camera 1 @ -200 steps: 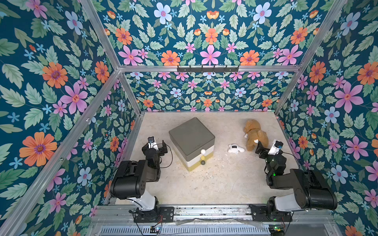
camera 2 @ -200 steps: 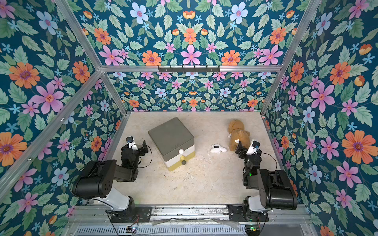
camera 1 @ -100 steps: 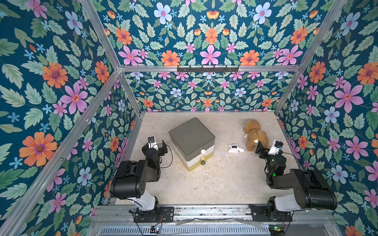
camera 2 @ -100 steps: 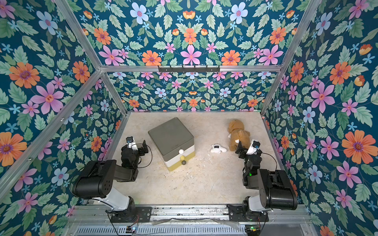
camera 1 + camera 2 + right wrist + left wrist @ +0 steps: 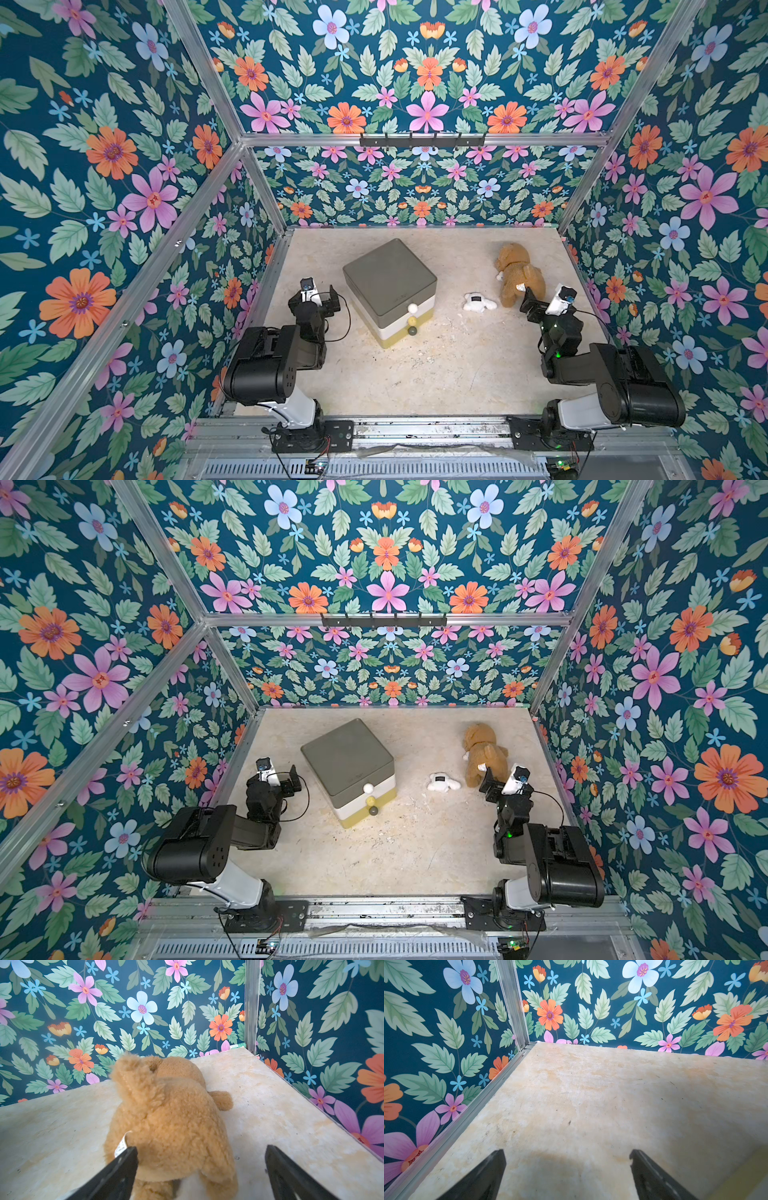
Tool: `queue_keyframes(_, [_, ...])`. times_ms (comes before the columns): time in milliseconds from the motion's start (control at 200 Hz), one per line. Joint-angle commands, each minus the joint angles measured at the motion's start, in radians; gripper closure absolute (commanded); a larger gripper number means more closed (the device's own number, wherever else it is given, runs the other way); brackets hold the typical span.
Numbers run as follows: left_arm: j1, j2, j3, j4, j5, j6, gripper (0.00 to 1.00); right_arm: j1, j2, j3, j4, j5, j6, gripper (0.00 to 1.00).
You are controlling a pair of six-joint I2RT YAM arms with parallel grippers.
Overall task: Take the keys out of the drawer
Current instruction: Adjust the storage box at the center of the board.
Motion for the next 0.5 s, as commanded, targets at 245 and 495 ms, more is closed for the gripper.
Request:
queue_keyframes(245, [-0.007, -0.001, 0.001, 0.01, -0.014, -0.001, 0.01, 0.0, -0.02, -0.005, 0.026, 0.011, 0.012, 0.01])
queue_keyframes(495, [-0.005, -0.23, -0.003, -0.212, -0.184, -0.098, 0.01, 0.0, -0.259, 0.049, -0.263, 0.11, 0.057, 0.01])
